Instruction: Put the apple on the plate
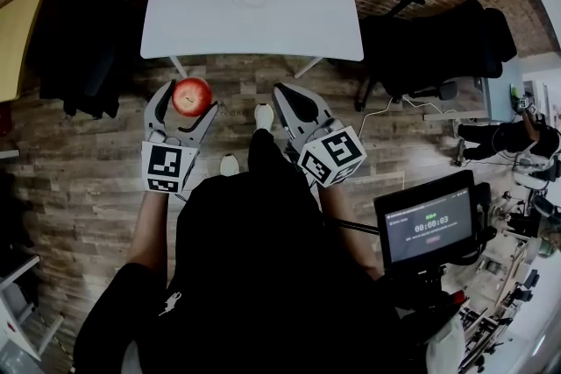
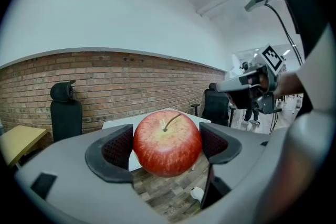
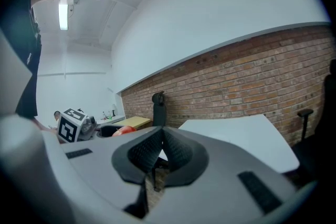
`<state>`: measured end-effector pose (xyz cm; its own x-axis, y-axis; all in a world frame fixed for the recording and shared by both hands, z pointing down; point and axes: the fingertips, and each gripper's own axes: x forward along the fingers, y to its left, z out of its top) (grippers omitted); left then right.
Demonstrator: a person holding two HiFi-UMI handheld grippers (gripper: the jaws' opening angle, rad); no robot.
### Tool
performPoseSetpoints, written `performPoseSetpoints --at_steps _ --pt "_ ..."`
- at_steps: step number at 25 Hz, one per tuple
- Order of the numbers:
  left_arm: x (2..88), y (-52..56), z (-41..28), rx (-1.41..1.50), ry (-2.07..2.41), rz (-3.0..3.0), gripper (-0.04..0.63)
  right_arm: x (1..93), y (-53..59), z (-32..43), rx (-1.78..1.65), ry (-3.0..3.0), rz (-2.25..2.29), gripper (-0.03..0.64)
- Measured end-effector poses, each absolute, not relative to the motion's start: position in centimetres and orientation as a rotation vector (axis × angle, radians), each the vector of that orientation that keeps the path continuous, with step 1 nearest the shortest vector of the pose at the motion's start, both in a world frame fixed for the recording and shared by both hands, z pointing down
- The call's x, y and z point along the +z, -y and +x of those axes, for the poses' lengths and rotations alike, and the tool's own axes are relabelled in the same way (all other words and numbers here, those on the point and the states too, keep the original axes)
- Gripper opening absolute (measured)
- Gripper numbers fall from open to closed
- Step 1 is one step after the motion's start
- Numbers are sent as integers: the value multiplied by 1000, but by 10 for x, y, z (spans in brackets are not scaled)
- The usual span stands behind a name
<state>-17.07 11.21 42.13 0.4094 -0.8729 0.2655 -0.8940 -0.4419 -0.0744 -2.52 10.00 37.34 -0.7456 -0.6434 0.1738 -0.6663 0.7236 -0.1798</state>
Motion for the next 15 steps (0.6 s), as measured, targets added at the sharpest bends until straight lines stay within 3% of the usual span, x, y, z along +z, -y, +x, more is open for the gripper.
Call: performPoseSetpoints --at_steps 15 --pt "430 -36 -151 468 1634 2542 399 383 -17 -8 399 2859 1025 3"
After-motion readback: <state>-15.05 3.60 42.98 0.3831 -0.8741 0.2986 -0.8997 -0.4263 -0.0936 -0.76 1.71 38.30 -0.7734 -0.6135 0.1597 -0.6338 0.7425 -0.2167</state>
